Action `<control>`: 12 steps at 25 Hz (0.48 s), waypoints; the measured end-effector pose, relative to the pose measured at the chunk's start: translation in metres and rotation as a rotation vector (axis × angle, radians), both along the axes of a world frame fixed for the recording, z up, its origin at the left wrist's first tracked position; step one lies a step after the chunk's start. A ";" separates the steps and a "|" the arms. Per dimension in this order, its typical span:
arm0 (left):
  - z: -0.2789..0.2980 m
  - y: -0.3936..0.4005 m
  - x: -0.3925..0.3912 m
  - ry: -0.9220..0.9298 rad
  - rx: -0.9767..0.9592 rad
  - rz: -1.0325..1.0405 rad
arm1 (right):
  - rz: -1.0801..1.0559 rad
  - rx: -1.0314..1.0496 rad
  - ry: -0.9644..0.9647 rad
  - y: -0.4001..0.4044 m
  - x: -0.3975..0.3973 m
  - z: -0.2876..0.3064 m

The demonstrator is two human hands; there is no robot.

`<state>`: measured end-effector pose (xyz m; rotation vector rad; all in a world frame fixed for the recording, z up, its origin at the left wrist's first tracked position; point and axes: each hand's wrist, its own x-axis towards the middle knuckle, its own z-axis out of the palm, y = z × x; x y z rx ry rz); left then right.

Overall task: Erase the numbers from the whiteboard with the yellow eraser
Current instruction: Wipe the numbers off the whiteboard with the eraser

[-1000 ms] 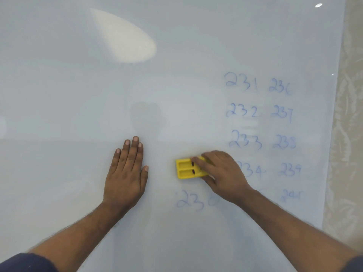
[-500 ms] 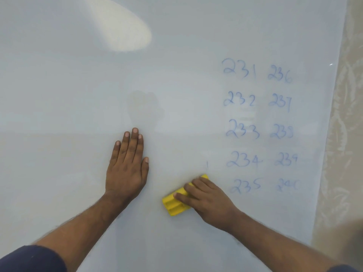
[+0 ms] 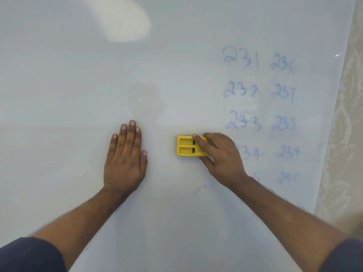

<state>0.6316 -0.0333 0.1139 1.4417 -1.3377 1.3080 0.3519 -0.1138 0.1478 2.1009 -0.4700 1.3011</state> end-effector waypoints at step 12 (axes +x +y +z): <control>0.000 0.004 -0.007 0.021 0.028 0.008 | 0.005 -0.033 0.289 -0.002 -0.024 -0.111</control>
